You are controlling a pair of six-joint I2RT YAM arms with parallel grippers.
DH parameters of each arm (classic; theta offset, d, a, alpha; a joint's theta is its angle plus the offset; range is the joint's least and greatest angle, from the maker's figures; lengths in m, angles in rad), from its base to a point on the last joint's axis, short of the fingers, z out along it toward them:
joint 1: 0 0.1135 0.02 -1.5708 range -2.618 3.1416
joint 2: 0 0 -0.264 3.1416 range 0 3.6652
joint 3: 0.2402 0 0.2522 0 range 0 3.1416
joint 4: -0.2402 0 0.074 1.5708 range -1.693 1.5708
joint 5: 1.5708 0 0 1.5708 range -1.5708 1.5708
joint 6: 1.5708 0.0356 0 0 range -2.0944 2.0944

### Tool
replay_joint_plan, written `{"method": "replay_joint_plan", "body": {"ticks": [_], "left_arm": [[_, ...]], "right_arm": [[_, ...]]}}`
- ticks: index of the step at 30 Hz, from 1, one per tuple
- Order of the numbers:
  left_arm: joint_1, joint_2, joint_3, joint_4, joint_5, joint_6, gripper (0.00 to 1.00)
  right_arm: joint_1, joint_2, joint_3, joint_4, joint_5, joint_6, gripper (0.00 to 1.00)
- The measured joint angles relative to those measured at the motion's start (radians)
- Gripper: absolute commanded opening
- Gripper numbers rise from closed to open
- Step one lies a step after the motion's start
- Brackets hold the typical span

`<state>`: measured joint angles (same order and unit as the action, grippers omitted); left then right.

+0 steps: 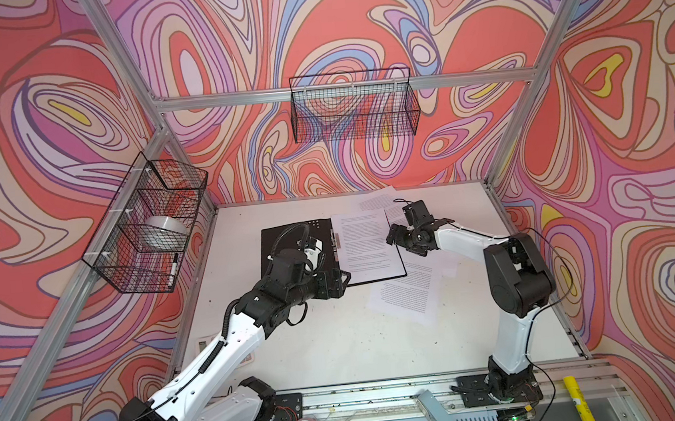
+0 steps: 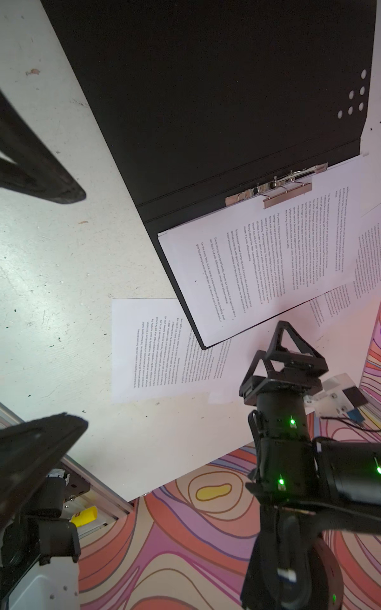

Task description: Put the files into the folder

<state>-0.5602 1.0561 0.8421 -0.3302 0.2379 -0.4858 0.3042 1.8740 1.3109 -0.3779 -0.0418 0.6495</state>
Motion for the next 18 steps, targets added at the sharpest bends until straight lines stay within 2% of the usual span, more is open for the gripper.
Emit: {"method": "replay_joint_plan", "body": {"ticks": [3, 5, 10, 18], "left_arm": [[0.003, 0.013, 0.019, -0.026, 0.024, -0.002, 1.0], [0.003, 0.042, 0.053, -0.045, 0.048, -0.009, 0.94], [-0.014, 0.097, 0.069, -0.031, 0.114, -0.068, 0.86], [-0.26, 0.284, 0.095, 0.019, 0.092, -0.104, 0.87]], "right_arm": [[-0.068, -0.113, -0.002, -0.026, -0.003, -0.027, 0.98], [-0.136, -0.202, -0.03, -0.011, -0.008, -0.034, 0.98], [-0.262, -0.342, -0.195, 0.035, -0.019, -0.033, 0.98], [-0.289, -0.348, -0.397, 0.069, -0.063, -0.021, 0.96]]}}
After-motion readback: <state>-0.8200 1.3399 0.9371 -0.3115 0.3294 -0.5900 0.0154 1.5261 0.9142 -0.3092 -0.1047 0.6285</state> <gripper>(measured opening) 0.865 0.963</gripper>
